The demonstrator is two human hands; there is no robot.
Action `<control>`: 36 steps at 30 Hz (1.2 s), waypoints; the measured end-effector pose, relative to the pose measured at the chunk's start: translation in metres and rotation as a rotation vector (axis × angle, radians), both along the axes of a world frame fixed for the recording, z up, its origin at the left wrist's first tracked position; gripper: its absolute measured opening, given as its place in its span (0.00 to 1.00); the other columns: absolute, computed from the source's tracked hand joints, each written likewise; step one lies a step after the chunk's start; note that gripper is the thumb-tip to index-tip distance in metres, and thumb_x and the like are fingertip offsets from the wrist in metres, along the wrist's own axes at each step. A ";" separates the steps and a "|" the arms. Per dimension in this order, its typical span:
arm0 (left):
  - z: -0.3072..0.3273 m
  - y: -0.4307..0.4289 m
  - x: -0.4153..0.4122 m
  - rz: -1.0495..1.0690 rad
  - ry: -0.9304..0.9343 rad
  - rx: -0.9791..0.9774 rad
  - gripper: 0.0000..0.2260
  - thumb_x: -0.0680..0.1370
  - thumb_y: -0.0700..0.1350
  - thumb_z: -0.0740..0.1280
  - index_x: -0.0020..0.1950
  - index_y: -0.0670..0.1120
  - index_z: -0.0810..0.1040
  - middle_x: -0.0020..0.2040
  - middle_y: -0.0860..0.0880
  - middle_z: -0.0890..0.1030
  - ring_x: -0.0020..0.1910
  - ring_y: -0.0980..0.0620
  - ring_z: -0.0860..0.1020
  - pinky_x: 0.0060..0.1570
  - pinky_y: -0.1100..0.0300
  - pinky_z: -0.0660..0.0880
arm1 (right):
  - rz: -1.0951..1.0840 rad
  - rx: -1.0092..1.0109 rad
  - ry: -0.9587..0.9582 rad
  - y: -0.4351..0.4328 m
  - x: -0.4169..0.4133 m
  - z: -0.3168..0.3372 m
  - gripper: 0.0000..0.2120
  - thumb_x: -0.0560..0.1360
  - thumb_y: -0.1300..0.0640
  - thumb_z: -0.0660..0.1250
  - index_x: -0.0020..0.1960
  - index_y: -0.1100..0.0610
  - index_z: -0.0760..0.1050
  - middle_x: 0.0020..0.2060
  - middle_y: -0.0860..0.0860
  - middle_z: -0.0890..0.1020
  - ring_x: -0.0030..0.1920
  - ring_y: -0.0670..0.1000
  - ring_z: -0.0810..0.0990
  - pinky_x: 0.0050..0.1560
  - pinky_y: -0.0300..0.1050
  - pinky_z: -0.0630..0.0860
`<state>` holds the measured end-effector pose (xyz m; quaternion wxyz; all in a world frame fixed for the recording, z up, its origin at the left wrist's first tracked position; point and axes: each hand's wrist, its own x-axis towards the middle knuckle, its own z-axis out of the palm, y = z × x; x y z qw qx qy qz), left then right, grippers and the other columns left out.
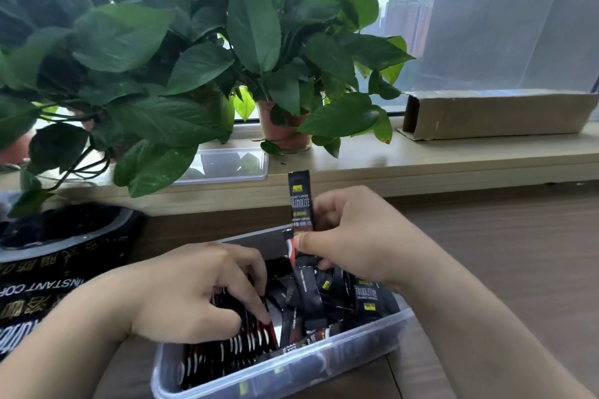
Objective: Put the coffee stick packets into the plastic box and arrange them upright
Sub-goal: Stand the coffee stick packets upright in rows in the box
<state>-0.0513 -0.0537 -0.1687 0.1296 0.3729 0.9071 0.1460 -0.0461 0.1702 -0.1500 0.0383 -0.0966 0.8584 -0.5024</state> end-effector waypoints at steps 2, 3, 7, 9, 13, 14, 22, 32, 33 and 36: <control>0.001 0.003 -0.002 -0.006 -0.033 -0.002 0.20 0.64 0.50 0.62 0.49 0.70 0.83 0.54 0.64 0.76 0.45 0.64 0.76 0.47 0.64 0.74 | -0.012 0.031 -0.001 0.002 0.000 -0.002 0.00 0.72 0.59 0.74 0.43 0.55 0.84 0.38 0.53 0.87 0.33 0.51 0.82 0.45 0.57 0.83; 0.002 0.005 -0.004 -0.005 -0.043 -0.001 0.20 0.63 0.51 0.62 0.49 0.70 0.83 0.54 0.64 0.76 0.45 0.64 0.77 0.46 0.64 0.74 | -0.022 0.039 -0.001 0.004 0.000 -0.002 0.01 0.72 0.58 0.74 0.42 0.55 0.84 0.38 0.53 0.87 0.33 0.50 0.82 0.45 0.56 0.83; 0.005 0.012 -0.010 -0.028 -0.096 -0.026 0.20 0.63 0.51 0.62 0.49 0.69 0.84 0.54 0.63 0.76 0.48 0.61 0.77 0.49 0.61 0.75 | -0.058 0.054 -0.010 0.011 0.002 -0.005 0.01 0.71 0.58 0.74 0.42 0.55 0.84 0.38 0.54 0.87 0.32 0.50 0.82 0.43 0.52 0.84; 0.007 0.017 -0.012 -0.040 -0.134 -0.062 0.20 0.64 0.50 0.62 0.50 0.66 0.84 0.55 0.63 0.76 0.50 0.59 0.78 0.50 0.61 0.75 | -0.072 0.046 -0.021 0.015 0.003 -0.006 0.01 0.72 0.58 0.74 0.42 0.55 0.83 0.39 0.55 0.87 0.30 0.49 0.81 0.39 0.46 0.83; 0.012 0.027 -0.019 -0.006 -0.203 -0.053 0.18 0.65 0.49 0.62 0.48 0.61 0.87 0.51 0.60 0.77 0.46 0.58 0.78 0.43 0.65 0.73 | -0.091 0.017 -0.024 0.019 0.006 -0.005 0.01 0.72 0.59 0.74 0.43 0.56 0.83 0.40 0.55 0.87 0.27 0.46 0.79 0.28 0.36 0.76; 0.012 0.029 -0.021 0.005 -0.208 -0.054 0.17 0.65 0.49 0.63 0.47 0.60 0.87 0.49 0.60 0.77 0.46 0.58 0.78 0.42 0.67 0.71 | -0.094 0.002 -0.023 0.019 0.006 -0.005 0.01 0.72 0.59 0.74 0.43 0.56 0.83 0.39 0.55 0.87 0.27 0.46 0.79 0.27 0.35 0.75; 0.000 0.025 -0.017 0.041 -0.075 0.084 0.17 0.65 0.51 0.62 0.48 0.61 0.86 0.51 0.59 0.79 0.49 0.55 0.79 0.49 0.55 0.76 | -0.092 -0.188 -0.032 0.022 0.002 0.000 0.02 0.72 0.61 0.76 0.42 0.56 0.84 0.39 0.53 0.87 0.31 0.46 0.81 0.35 0.40 0.81; -0.010 0.024 -0.008 0.299 -0.012 0.749 0.11 0.73 0.56 0.70 0.52 0.54 0.85 0.46 0.49 0.87 0.46 0.47 0.85 0.52 0.45 0.80 | -0.071 -0.509 -0.084 0.011 -0.009 -0.003 0.03 0.71 0.65 0.75 0.45 0.61 0.84 0.34 0.51 0.85 0.34 0.47 0.82 0.36 0.37 0.81; -0.010 0.026 -0.006 0.290 -0.058 0.773 0.11 0.74 0.54 0.73 0.53 0.53 0.84 0.46 0.48 0.87 0.47 0.45 0.85 0.52 0.46 0.81 | -0.048 -0.542 -0.091 0.008 -0.008 -0.004 0.03 0.71 0.65 0.74 0.45 0.61 0.84 0.35 0.52 0.86 0.35 0.47 0.83 0.36 0.38 0.82; -0.008 0.029 -0.004 0.329 -0.114 0.846 0.06 0.74 0.44 0.75 0.49 0.45 0.85 0.43 0.44 0.87 0.41 0.45 0.86 0.45 0.53 0.83 | -0.038 -0.604 -0.098 0.001 -0.007 -0.006 0.04 0.71 0.65 0.74 0.46 0.60 0.85 0.40 0.55 0.87 0.36 0.48 0.83 0.37 0.38 0.82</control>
